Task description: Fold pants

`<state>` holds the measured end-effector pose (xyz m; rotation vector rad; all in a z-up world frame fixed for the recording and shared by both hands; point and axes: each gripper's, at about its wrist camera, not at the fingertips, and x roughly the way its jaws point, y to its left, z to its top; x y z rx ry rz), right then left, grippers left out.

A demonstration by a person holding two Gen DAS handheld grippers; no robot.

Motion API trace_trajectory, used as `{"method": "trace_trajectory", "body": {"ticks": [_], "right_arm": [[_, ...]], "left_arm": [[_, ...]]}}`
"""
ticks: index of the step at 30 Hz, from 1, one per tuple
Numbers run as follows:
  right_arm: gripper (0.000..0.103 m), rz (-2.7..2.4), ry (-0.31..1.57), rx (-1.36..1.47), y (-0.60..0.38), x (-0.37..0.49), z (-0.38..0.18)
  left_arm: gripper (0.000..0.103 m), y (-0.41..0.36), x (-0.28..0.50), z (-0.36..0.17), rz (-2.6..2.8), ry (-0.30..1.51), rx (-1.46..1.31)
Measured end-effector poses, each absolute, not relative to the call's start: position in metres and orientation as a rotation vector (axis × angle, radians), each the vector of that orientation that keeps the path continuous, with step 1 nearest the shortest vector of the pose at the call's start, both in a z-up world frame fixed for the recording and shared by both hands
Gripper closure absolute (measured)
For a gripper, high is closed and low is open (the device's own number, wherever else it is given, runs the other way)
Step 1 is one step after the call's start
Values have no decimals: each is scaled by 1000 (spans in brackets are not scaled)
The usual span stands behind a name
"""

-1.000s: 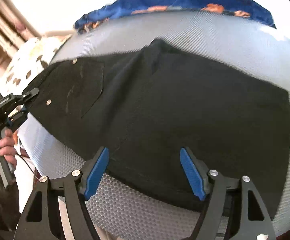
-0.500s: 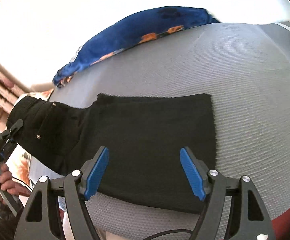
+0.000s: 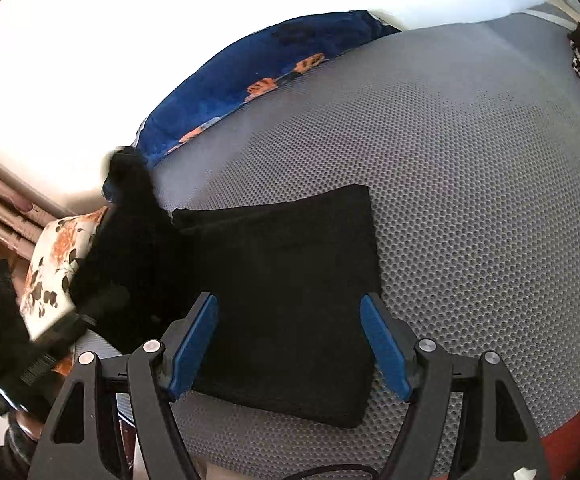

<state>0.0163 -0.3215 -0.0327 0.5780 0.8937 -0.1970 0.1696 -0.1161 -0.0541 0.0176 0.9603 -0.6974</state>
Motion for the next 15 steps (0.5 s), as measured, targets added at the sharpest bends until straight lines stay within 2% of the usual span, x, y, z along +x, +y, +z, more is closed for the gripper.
{"method": "trace_trajectory", "body": {"ticks": [3,7,10,12,15], "right_arm": [[31,-201,897,579,-329,13,-35],[31,-194,907,594,-337,10,-39],[31,-176,919,615,-340,10,-44],[31,-167,930,628,-341,12,-48],[31,-148,938,639,-342,17,-53]], "left_arm": [[79,-143,163,-83,-679,997,125],[77,-157,153,-95,-653,970,211],[67,-164,146,-95,-668,956,268],[57,-167,139,-93,-692,946,284],[50,-162,131,-82,-751,945,253]]}}
